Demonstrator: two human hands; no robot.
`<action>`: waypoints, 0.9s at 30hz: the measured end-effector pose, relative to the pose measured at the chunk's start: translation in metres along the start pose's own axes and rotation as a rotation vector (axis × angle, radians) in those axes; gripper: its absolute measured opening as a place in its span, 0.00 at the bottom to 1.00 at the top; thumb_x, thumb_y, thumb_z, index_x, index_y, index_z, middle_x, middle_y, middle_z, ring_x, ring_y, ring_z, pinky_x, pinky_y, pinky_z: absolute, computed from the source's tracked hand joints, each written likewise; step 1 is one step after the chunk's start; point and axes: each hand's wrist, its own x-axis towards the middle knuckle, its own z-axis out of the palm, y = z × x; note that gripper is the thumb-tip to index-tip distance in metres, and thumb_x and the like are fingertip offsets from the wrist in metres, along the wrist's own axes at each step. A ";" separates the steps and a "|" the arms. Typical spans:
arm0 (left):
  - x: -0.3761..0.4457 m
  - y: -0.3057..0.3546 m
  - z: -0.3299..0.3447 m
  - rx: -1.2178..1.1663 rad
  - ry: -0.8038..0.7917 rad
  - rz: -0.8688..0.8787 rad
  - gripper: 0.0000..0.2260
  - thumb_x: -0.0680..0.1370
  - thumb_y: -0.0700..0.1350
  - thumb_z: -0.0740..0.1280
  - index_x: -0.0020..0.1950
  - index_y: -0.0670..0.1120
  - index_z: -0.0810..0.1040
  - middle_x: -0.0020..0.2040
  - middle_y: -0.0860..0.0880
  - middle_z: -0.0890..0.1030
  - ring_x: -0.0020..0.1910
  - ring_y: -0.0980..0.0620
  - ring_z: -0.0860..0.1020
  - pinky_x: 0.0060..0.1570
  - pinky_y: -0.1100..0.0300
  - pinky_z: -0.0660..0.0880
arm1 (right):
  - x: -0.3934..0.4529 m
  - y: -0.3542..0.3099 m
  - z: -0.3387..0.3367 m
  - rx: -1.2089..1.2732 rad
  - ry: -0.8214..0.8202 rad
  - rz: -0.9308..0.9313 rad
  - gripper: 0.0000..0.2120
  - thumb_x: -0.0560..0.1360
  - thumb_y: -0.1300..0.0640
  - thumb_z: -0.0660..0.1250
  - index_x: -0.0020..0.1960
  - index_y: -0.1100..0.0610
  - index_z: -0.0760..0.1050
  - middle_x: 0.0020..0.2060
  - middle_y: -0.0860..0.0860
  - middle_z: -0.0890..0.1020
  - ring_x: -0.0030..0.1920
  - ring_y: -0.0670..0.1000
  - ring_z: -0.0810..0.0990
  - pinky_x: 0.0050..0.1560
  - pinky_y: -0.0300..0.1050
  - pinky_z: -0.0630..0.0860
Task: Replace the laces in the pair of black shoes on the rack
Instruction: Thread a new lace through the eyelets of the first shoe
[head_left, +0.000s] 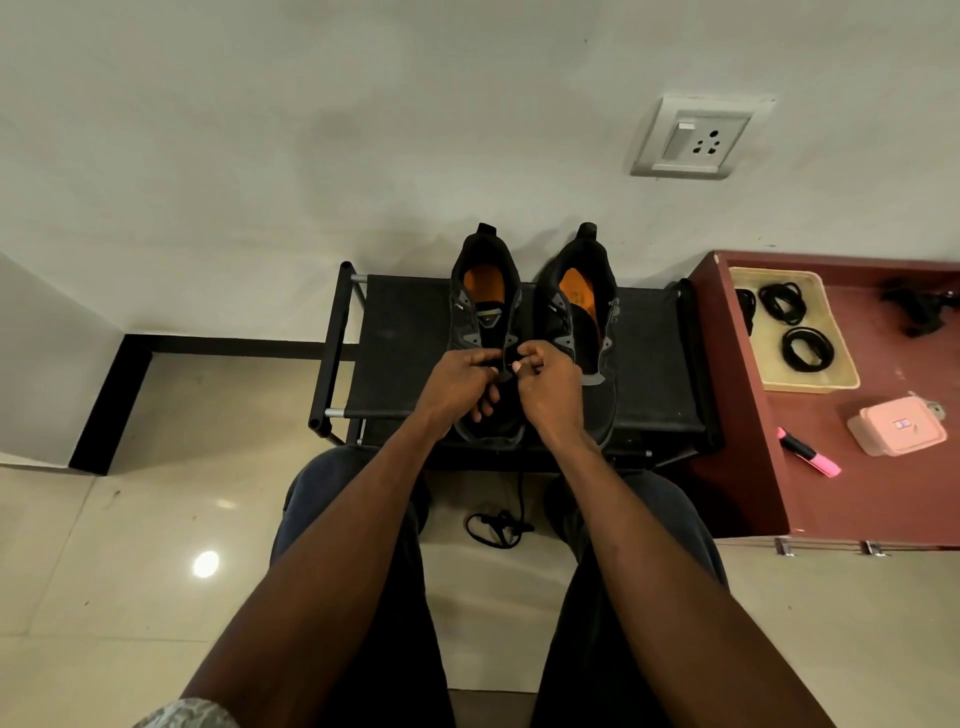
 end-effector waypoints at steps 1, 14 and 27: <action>0.001 0.000 0.000 0.006 -0.004 -0.002 0.18 0.82 0.38 0.61 0.73 0.47 0.73 0.32 0.47 0.80 0.27 0.52 0.76 0.27 0.59 0.74 | 0.000 0.000 0.000 0.020 0.018 0.016 0.06 0.79 0.63 0.67 0.54 0.58 0.81 0.45 0.49 0.81 0.45 0.44 0.79 0.40 0.28 0.70; 0.002 0.000 0.008 0.273 0.070 0.079 0.08 0.82 0.40 0.62 0.56 0.43 0.80 0.34 0.47 0.79 0.26 0.53 0.78 0.25 0.62 0.75 | 0.006 -0.002 0.001 0.066 -0.068 0.017 0.05 0.78 0.61 0.69 0.48 0.58 0.84 0.43 0.48 0.83 0.46 0.43 0.80 0.44 0.33 0.72; -0.006 0.006 0.004 0.290 0.121 0.071 0.05 0.81 0.40 0.59 0.49 0.45 0.74 0.42 0.45 0.79 0.38 0.45 0.79 0.38 0.46 0.78 | 0.023 -0.012 0.002 -0.064 -0.074 0.027 0.11 0.74 0.49 0.73 0.51 0.56 0.80 0.40 0.48 0.81 0.42 0.48 0.79 0.43 0.45 0.75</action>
